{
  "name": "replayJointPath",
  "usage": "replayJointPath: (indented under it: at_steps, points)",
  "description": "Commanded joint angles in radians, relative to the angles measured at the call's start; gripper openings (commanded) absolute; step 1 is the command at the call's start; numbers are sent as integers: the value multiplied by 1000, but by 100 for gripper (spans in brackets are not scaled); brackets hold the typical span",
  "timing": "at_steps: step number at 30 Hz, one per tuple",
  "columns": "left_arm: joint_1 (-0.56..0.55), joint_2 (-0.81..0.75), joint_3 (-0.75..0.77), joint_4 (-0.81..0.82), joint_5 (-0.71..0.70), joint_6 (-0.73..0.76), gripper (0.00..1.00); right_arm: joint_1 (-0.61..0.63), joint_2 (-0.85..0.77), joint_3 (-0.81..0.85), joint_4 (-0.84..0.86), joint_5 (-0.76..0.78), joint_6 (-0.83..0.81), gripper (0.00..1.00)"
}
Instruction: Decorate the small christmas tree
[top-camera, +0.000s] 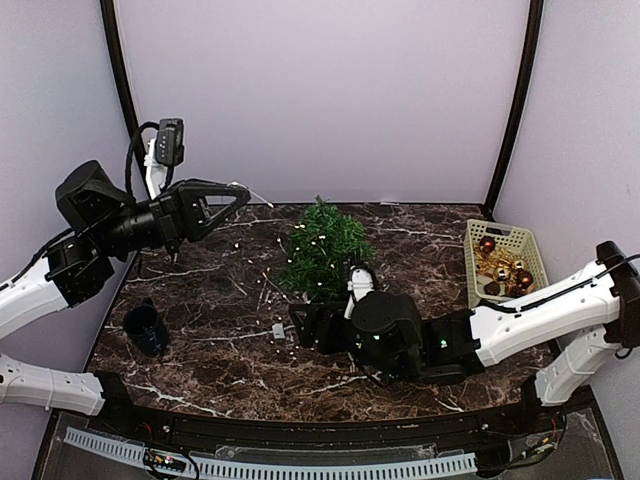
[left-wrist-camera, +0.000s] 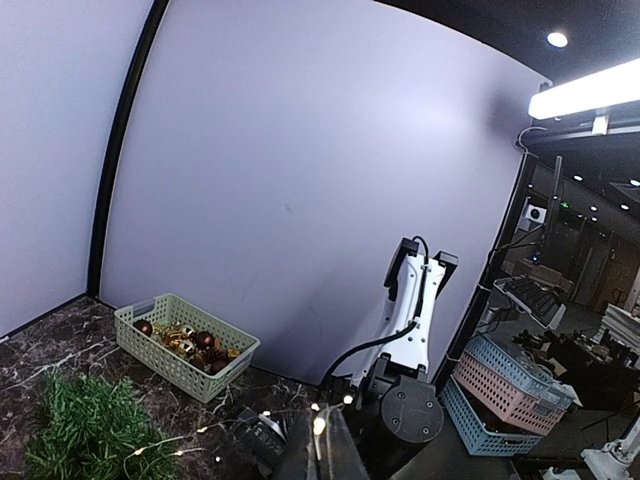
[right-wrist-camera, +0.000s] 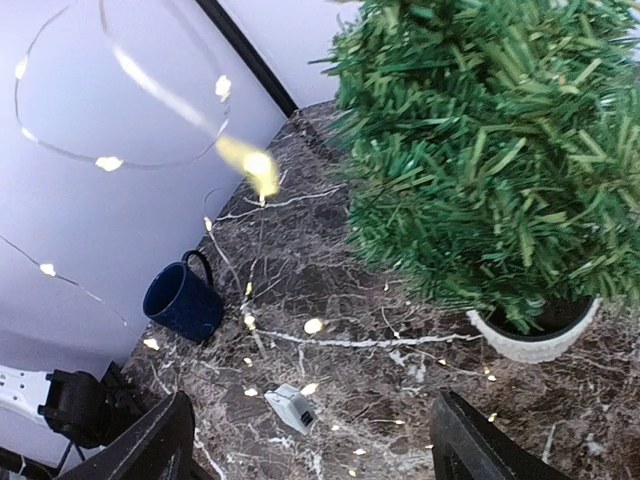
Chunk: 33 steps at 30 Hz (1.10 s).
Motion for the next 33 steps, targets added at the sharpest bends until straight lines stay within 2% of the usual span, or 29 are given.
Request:
replayJointPath:
  at_steps: [1, 5, 8, 11, 15, 33]
  points:
    - [-4, -18, 69, -42, 21, 3, 0, -5, 22, -14, 137, -86, -40, 83]
    - [-3, -18, 111, -112, 18, 12, 0, -5, 7, -92, 257, -151, -84, 82]
    - [-4, -12, 147, -172, 25, 20, 0, -5, 1, -163, 390, -280, -162, 85]
    - [-4, 1, 180, -206, 36, 16, 0, 5, 31, -146, 361, -348, -223, 87]
    - [-4, 14, 205, -221, 61, 6, 0, 20, 106, -109, 328, -335, -264, 86]
    - [-4, 40, 271, -272, 111, 1, 0, 17, 319, -36, 470, -220, -385, 78]
